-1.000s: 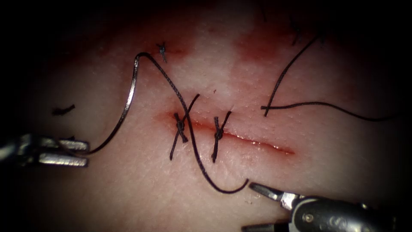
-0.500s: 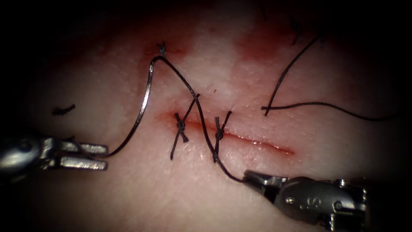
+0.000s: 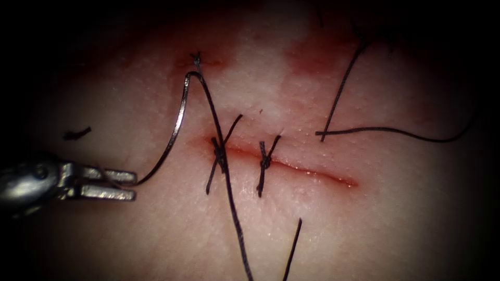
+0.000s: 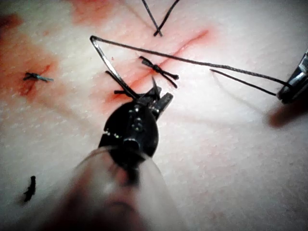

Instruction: Wound Closure

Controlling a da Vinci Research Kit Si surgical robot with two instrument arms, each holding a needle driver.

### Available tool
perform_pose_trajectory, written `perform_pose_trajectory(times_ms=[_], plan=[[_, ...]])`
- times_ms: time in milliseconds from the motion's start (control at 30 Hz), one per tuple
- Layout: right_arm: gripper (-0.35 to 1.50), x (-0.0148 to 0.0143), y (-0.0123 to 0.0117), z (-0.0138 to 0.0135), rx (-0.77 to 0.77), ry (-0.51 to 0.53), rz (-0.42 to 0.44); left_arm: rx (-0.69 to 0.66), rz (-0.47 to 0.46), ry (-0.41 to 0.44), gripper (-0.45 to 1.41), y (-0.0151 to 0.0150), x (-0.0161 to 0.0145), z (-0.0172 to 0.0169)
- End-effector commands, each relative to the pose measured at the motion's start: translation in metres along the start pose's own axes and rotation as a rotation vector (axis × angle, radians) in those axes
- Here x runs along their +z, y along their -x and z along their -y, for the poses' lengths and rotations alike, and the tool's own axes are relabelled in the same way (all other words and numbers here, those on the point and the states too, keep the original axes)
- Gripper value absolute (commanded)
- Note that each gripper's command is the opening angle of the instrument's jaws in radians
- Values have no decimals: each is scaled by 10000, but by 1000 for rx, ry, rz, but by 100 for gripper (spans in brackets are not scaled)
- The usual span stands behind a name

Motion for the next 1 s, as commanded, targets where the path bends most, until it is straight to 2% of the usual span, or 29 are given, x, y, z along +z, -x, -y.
perform_pose_trajectory(times_ms=[33, 67, 100, 133, 200, 300, 433, 467, 633, 667, 800, 833, 900, 933, 967, 1000], plan=[[-35, 9, -4, 7, 4, 5, -18, 0, -1, 3, -45, 4, 7, -1], [-18, 10, -6, -4, -10, 29, -63, 0, 2, 5, -45, 4, 7, -1], [26, 10, -5, -11, -11, 39, -84, 0, 2, 5, -45, 4, 6, 0], [84, 8, -1, -29, -14, 58, -133, 1, 2, 6, -45, 5, 5, 1], [113, 1, 13, -52, -34, 103, -158, 1, 4, 2, -45, 6, 4, 3], [130, -5, 28, -71, -71, 161, -134, 1, 6, -3, -45, 8, 4, 6], [131, -3, 47, -90, -101, 179, -121, 1, 14, -25, -45, 11, 2, 13], [131, 4, 56, -96, -115, 189, -116, 0, 19, -38, -45, 13, 1, 16], [138, 32, 69, -102, -129, 220, -109, 2, 31, -67, -45, 17, 3, 22], [138, 46, 74, -104, -133, 233, -105, 5, 35, -77, -45, 19, 7, 23], [131, 64, 84, -105, -161, 240, -89, 11, 45, -89, -45, 24, 12, 25], [125, 68, 87, -105, -176, 238, -74, 12, 48, -90, -45, 25, 13, 26], [96, 74, 93, -103, -194, 242, -27, 11, 53, -96, -45, 27, 14, 27], [71, 75, 95, -102, -197, 240, -18, 11, 54, -98, -45, 27, 14, 27], [7, 75, 97, -101, -206, 236, -7, 10, 55, -100, -45, 27, 14, 28], [-35, 73, 98, -99, -208, 232, 5, 9, 55, -99, -45, 27, 14, 28]])
